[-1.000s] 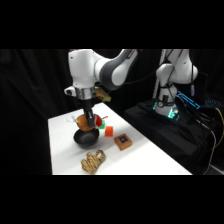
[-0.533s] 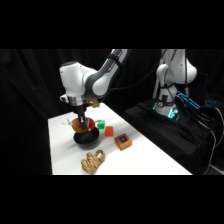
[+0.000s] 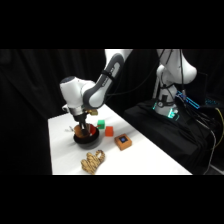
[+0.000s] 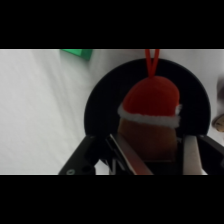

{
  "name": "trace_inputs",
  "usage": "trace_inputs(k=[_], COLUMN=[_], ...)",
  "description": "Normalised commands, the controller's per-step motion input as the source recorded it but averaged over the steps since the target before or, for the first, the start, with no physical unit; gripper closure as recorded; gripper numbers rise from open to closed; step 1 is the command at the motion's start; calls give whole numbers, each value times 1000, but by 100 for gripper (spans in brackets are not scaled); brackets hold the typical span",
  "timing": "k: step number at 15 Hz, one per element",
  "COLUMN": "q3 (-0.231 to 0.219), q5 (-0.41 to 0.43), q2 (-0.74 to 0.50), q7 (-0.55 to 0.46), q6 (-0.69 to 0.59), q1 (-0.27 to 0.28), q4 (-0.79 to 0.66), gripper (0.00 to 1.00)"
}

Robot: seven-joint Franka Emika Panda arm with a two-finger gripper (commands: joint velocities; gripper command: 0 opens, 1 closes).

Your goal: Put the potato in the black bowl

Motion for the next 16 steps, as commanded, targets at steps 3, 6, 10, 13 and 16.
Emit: trace_inputs(k=[3,6,10,13,16], q3=[-27,-23,-24,-27,-29], q5=[67,48,45,39,32], q2=[-185,-340,-283,-84,-29], q7=[-83,-103,-105,-86,-79], q6=[-258,-421,-472,-314,-237], q1=[28,45,33,27,28], q4=[50,2,99,162,160], gripper=[36,13,0,0,0])
